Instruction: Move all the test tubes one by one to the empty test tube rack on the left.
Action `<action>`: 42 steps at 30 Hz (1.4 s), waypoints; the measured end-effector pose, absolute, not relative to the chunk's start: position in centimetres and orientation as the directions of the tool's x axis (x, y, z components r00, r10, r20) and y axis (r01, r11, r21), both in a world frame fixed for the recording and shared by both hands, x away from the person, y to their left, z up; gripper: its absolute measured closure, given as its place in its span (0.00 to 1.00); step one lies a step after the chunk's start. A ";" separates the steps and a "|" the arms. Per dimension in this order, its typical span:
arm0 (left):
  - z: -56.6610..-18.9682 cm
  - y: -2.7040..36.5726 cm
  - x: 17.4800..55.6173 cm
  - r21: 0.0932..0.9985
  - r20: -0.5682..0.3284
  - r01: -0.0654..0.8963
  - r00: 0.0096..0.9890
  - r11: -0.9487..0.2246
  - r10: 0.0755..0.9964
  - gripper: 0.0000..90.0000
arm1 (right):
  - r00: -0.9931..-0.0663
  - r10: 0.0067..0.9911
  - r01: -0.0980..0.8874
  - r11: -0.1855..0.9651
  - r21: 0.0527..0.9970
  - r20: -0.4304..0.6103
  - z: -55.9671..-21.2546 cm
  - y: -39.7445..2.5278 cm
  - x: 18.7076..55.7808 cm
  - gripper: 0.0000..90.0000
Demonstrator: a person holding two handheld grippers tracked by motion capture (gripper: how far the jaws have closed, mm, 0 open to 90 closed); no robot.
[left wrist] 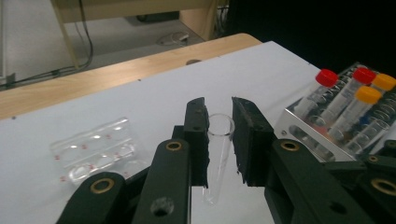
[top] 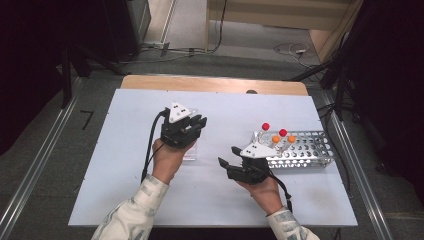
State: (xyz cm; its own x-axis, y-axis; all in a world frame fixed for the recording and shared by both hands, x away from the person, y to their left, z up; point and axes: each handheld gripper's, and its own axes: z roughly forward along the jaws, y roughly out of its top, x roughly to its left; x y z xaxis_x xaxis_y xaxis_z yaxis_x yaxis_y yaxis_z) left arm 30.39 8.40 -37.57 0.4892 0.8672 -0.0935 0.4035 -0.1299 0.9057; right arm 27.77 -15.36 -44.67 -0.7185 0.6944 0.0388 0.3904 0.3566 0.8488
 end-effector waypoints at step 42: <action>-42.8 9.7 31.0 0.871 -0.069 0.471 0.401 -0.141 0.913 0.75 | -0.714 0.699 0.401 0.349 0.847 0.051 -44.6 -15.5 27.6 0.34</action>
